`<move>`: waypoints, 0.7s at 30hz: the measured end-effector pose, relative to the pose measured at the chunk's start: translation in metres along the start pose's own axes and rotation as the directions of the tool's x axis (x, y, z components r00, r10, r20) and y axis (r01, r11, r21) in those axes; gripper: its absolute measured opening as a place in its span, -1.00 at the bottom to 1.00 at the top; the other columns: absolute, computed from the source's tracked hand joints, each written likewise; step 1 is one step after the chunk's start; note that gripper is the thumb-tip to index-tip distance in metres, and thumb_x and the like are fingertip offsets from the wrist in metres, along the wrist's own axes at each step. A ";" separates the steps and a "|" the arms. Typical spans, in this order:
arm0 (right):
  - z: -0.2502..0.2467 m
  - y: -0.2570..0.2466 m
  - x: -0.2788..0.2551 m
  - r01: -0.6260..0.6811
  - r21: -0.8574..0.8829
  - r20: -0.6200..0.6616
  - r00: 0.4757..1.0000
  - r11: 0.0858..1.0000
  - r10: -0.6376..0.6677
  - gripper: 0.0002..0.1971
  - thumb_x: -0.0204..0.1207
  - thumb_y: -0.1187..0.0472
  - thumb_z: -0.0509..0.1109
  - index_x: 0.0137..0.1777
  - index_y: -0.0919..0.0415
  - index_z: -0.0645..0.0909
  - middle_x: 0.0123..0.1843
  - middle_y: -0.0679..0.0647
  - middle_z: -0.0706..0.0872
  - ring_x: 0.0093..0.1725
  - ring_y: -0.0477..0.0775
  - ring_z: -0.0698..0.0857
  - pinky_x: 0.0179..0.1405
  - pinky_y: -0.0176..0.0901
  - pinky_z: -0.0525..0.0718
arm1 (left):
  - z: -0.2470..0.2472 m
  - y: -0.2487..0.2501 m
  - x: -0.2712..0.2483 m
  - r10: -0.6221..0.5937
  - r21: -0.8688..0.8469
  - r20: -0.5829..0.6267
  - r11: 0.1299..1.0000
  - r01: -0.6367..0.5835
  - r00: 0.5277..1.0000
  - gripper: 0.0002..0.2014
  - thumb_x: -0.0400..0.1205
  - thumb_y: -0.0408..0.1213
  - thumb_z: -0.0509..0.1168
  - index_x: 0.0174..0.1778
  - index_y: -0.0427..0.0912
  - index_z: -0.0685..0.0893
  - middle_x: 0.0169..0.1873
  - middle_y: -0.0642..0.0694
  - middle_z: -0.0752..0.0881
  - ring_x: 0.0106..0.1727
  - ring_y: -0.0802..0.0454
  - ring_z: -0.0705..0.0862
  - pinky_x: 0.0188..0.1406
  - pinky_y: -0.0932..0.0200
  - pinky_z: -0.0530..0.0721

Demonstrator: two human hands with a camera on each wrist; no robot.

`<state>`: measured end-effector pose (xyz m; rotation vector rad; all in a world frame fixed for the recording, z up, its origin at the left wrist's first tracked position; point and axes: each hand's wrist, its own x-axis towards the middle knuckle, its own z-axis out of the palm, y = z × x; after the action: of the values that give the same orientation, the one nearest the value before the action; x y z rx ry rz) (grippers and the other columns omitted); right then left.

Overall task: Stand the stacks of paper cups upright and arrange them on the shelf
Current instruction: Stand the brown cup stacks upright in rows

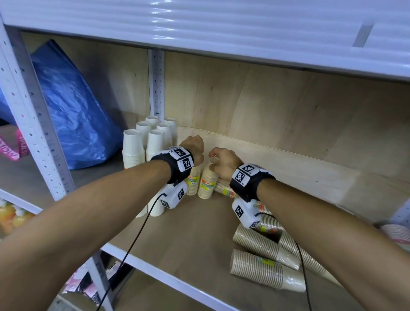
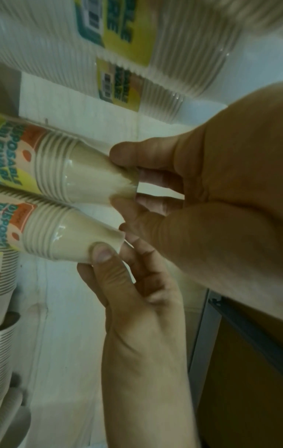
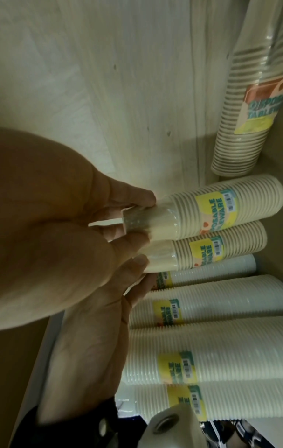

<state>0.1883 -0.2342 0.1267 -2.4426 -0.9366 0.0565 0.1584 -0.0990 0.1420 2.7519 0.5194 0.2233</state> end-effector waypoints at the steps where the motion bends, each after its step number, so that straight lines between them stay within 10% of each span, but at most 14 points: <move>1: 0.001 0.001 0.004 -0.001 -0.002 -0.003 1.000 1.000 0.001 -0.71 0.49 0.34 0.36 0.21 0.19 0.59 -0.10 -0.01 0.59 -0.10 0.06 0.55 -0.15 -0.24 0.44 | 0.002 0.000 0.003 -0.011 0.018 -0.003 1.000 0.011 1.000 -0.70 0.56 -0.42 0.34 0.22 -0.23 0.64 0.19 -0.14 0.67 0.13 -0.14 0.72 -0.03 0.12 0.71; 8: 0.012 0.012 0.027 0.007 -0.040 0.011 1.000 0.999 -0.006 -0.68 0.55 0.33 0.33 0.30 0.18 0.59 0.20 0.14 0.70 0.18 0.21 0.66 0.13 -0.05 0.65 | 0.019 -0.006 0.027 -0.026 0.069 0.024 0.997 0.024 0.999 -0.81 0.55 -0.50 0.25 -0.35 -0.18 0.51 0.07 -0.22 0.74 0.06 -0.17 0.75 -0.21 0.16 0.59; 12: 0.019 0.014 0.033 0.014 -0.013 0.012 1.000 1.000 -0.014 -0.70 0.53 0.34 0.34 0.25 0.23 0.62 0.19 0.22 0.73 0.18 0.28 0.69 0.14 0.03 0.68 | 0.031 -0.014 0.031 0.001 0.071 -0.021 0.997 0.000 1.000 -0.74 0.63 -0.37 0.30 0.23 -0.28 0.69 0.21 -0.20 0.70 0.23 -0.16 0.69 0.07 0.13 0.62; 18: 0.020 0.019 0.038 0.004 0.026 0.014 1.000 1.000 -0.005 -0.66 0.56 0.30 0.35 0.34 0.20 0.61 0.31 0.20 0.71 0.30 0.25 0.66 0.28 0.02 0.64 | 0.029 -0.009 0.030 -0.003 0.074 0.011 0.997 0.002 1.000 -0.82 0.58 -0.47 0.25 0.06 -0.32 0.68 0.16 -0.25 0.71 0.15 -0.21 0.73 -0.18 0.15 0.57; 21: 0.017 0.020 0.038 0.003 -0.001 0.011 1.000 1.000 -0.003 -0.57 0.59 0.28 0.34 0.46 0.13 0.54 0.42 0.13 0.64 0.38 0.17 0.62 0.32 -0.16 0.57 | 0.026 -0.010 0.031 -0.009 0.067 -0.004 0.998 0.009 1.000 -0.72 0.62 -0.44 0.25 0.25 -0.30 0.64 0.28 -0.21 0.66 0.26 -0.18 0.68 0.01 0.12 0.64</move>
<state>0.2258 -0.2146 0.1082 -2.4445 -0.9447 0.0681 0.1886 -0.0859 0.1172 2.8135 0.5501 0.2126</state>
